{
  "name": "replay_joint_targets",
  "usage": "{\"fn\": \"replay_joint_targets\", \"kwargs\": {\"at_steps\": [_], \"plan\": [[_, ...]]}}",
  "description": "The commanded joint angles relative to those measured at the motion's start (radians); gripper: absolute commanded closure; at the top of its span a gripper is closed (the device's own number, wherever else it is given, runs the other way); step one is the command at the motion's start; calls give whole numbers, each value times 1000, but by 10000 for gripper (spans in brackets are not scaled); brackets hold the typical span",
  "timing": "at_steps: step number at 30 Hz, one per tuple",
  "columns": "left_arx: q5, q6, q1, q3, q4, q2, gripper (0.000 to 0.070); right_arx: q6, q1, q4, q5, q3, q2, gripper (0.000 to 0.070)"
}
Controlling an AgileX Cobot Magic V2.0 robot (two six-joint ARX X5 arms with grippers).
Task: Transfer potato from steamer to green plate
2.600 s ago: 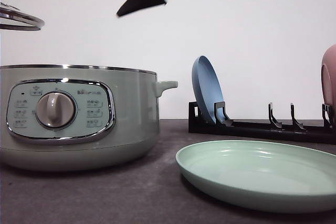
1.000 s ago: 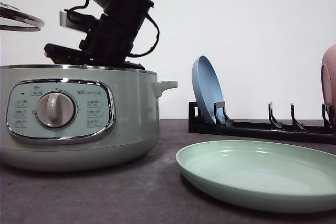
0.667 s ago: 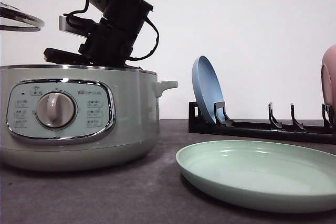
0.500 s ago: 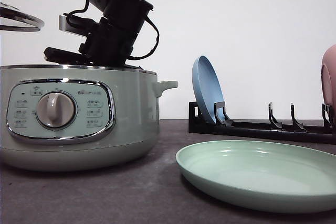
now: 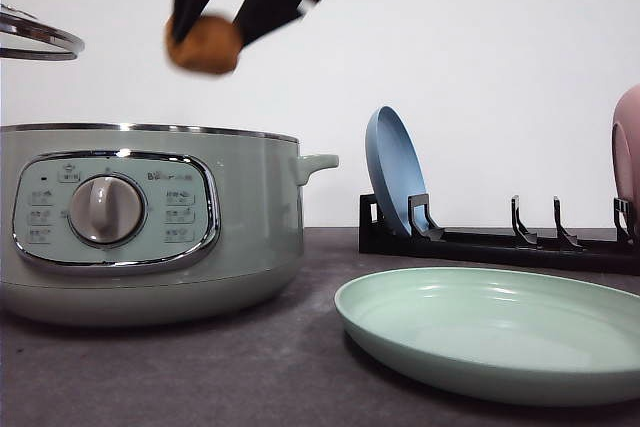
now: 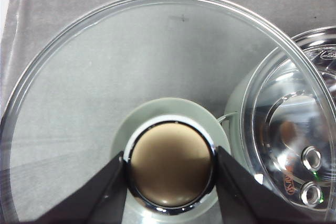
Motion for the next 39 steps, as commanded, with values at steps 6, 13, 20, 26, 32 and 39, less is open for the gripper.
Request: {"fn": "replay_joint_targets", "kwargs": {"at_steps": [6, 13, 20, 26, 32, 39], "plan": [[24, -10, 1, 28, 33, -11, 697, -23, -37, -116, 4, 28, -170, 457], [52, -10, -7, 28, 36, -11, 697, -23, -108, -224, 2, -55, -341, 457], [56, -10, -34, 28, 37, -11, 697, 1, -180, -130, 2, -398, -587, 457], [56, -10, -69, 28, 37, -11, 698, 105, -197, -15, 4, -688, -776, 456], [56, -9, -99, 28, 36, -11, 697, 227, -196, 97, 4, -912, -880, 456], [56, -10, -121, 28, 36, -11, 697, 359, -195, 252, 6, -1111, -892, 455]]}}
